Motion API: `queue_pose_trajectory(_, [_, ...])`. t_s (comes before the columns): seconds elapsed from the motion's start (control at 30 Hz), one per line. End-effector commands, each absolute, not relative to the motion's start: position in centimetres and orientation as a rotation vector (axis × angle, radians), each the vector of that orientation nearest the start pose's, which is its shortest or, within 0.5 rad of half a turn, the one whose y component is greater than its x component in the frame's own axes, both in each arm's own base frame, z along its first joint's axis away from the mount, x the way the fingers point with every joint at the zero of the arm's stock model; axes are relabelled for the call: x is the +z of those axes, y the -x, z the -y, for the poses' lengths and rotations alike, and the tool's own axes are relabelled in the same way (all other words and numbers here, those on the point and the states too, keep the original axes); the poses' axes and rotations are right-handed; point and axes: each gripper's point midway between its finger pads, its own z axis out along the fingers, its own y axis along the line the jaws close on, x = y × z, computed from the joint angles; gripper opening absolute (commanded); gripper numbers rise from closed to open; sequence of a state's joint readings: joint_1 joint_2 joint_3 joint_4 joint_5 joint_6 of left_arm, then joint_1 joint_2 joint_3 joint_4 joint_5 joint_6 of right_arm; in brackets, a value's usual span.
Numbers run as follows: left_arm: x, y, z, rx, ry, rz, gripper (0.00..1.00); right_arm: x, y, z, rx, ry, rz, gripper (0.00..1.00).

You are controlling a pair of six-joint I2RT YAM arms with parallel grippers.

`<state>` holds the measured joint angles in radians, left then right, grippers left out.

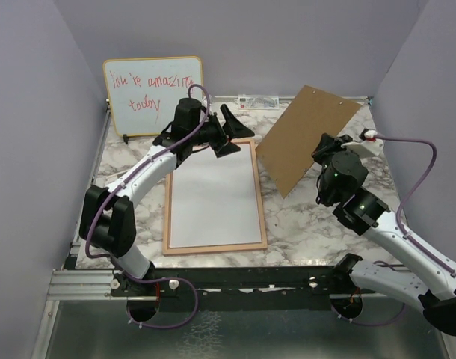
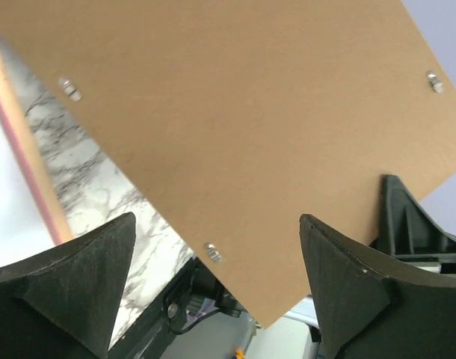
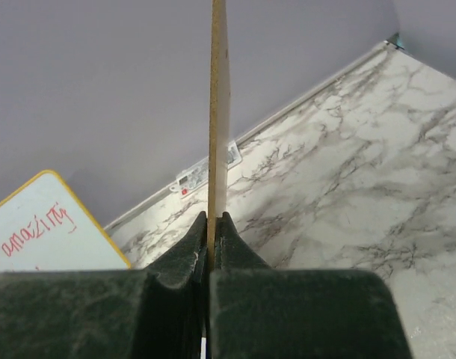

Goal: Put the photo into the frame

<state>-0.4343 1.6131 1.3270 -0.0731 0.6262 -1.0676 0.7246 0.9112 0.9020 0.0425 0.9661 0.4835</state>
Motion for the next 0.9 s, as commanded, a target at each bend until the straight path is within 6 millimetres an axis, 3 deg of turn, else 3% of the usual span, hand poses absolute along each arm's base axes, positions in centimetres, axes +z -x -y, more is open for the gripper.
queue_pose_trajectory(0.0, [25.9,-35.5,30.4,-1.432,0.249,-2.240,0.91,34.5,-30.1,-8.0,0.249,-0.775,-1.396,0.01])
queue_pose_trajectory(0.17, [21.3,-33.3,30.4,-1.440,0.387,-2.361,0.93,33.8,-30.1,-7.7,0.220,-0.813,-1.413,0.01])
queue_pose_trajectory(0.37, [21.8,-32.9,34.9,-1.679,0.497,-2.206,0.95,32.7,-29.6,-7.2,0.207,-0.854,-1.434,0.01])
queue_pose_trajectory(0.6, [21.8,-34.5,38.2,-1.729,0.620,-2.108,0.95,32.0,-29.0,-6.4,0.176,-0.900,-1.440,0.01])
queue_pose_trajectory(0.8, [18.7,-33.9,40.4,-1.736,0.778,-2.154,0.89,32.3,-28.6,-5.6,0.161,-0.931,-1.421,0.01])
queue_pose_trajectory(0.87, [18.4,-33.8,40.9,-1.772,0.814,-2.149,0.81,32.4,-28.5,-5.4,0.155,-0.935,-1.419,0.01])
